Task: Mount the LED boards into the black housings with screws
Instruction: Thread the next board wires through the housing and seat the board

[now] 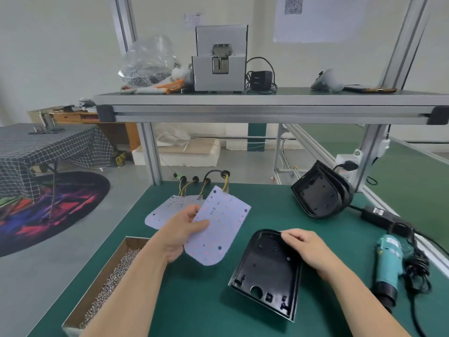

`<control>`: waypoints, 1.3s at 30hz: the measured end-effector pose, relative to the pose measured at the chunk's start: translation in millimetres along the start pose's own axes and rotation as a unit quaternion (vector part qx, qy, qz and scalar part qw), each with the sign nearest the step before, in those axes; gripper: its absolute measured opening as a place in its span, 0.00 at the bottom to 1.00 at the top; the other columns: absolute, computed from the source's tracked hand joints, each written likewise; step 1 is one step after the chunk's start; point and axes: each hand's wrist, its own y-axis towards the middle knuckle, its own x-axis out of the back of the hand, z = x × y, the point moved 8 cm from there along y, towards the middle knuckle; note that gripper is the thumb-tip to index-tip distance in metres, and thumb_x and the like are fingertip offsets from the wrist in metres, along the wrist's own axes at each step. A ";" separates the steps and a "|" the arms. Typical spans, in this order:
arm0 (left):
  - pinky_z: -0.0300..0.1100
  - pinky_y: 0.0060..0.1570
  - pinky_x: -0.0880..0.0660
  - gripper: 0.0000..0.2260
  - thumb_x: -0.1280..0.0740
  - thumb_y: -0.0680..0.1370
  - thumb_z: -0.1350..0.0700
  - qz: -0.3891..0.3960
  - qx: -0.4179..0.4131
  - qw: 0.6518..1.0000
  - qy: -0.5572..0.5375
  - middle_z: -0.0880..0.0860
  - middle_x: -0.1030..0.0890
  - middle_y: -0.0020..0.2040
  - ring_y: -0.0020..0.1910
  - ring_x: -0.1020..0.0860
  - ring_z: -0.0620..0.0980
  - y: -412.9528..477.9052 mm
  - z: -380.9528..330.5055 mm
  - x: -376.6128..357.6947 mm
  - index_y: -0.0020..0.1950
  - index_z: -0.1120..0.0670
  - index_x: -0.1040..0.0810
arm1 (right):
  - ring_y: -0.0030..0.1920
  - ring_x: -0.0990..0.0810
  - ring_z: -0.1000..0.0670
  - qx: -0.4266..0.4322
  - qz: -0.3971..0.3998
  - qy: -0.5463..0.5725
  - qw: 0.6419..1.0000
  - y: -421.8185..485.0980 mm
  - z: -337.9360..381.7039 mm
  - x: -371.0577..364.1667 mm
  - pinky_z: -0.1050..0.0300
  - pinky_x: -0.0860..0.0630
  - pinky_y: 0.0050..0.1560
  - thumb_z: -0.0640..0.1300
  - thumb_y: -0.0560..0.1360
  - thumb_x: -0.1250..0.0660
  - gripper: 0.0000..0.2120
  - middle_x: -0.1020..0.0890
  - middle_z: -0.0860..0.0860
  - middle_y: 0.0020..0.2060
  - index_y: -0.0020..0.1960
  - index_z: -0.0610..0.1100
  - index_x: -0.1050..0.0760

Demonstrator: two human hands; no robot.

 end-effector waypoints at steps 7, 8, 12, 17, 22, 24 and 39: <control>0.43 0.52 0.21 0.08 0.31 0.77 0.66 0.175 -0.030 0.976 0.127 0.62 0.16 0.54 0.50 0.18 0.53 -44.2 -17.0 -62.6 0.56 0.62 0.20 | 0.47 0.21 0.56 0.120 -0.025 -0.023 0.992 -6.9 60.8 -2.9 0.67 0.27 0.52 0.41 0.79 0.31 0.38 0.31 0.55 0.69 0.80 0.60 0.46; 0.40 0.51 0.22 0.07 0.31 0.76 0.65 0.199 -0.034 0.968 0.148 0.59 0.15 0.51 0.49 0.18 0.51 -50.5 -22.2 -71.2 0.53 0.59 0.19 | 0.45 0.22 0.55 0.142 -0.011 0.017 0.990 -9.0 71.7 -4.4 0.68 0.26 0.50 0.38 0.79 0.32 0.40 0.33 0.55 0.72 0.80 0.63 0.49; 0.35 0.49 0.26 0.07 0.32 0.76 0.63 0.273 -0.036 0.936 0.222 0.50 0.16 0.47 0.47 0.20 0.46 -70.4 -40.5 -98.8 0.49 0.52 0.17 | 0.59 0.20 0.46 0.229 -0.029 0.088 0.969 -28.3 109.8 -3.1 0.54 0.27 0.68 0.37 0.81 0.34 0.30 0.28 0.54 0.72 0.77 0.61 0.36; 0.40 0.60 0.29 0.09 0.30 0.75 0.58 0.254 -0.082 0.935 0.233 0.41 0.23 0.66 0.62 0.24 0.41 -70.0 -55.0 -106.0 0.53 0.55 0.17 | 0.44 0.17 0.52 0.215 -0.105 0.141 0.961 -51.9 118.6 14.8 0.55 0.24 0.51 0.36 0.83 0.40 0.11 0.16 0.49 0.47 0.54 0.47 0.20; 0.46 0.71 0.41 0.06 0.30 0.74 0.55 0.260 -0.095 0.938 0.207 0.30 0.38 0.75 0.73 0.37 0.32 -65.5 -50.9 -124.3 0.47 0.46 0.15 | 0.33 0.26 0.53 0.234 -0.127 0.196 0.944 -82.8 127.7 37.5 0.65 0.28 0.37 0.41 0.82 0.37 0.11 0.21 0.54 0.32 0.46 0.47 0.18; 0.47 0.72 0.43 0.08 0.30 0.75 0.56 0.277 -0.098 0.934 0.206 0.31 0.41 0.77 0.75 0.41 0.32 -64.7 -49.4 -138.1 0.50 0.47 0.15 | 0.33 0.27 0.53 0.234 -0.075 0.211 0.946 -89.4 133.0 32.2 0.65 0.29 0.35 0.43 0.81 0.36 0.10 0.23 0.53 0.32 0.45 0.49 0.18; 0.39 0.57 0.27 0.03 0.27 0.75 0.61 0.228 -0.074 0.925 0.296 0.53 0.19 0.51 0.50 0.21 0.44 -35.5 -52.7 -123.8 0.48 0.57 0.15 | 0.40 0.24 0.60 0.229 0.071 0.187 0.953 -75.6 122.0 -20.4 0.67 0.26 0.43 0.32 0.79 0.35 0.18 0.20 0.57 0.45 0.68 0.40 0.29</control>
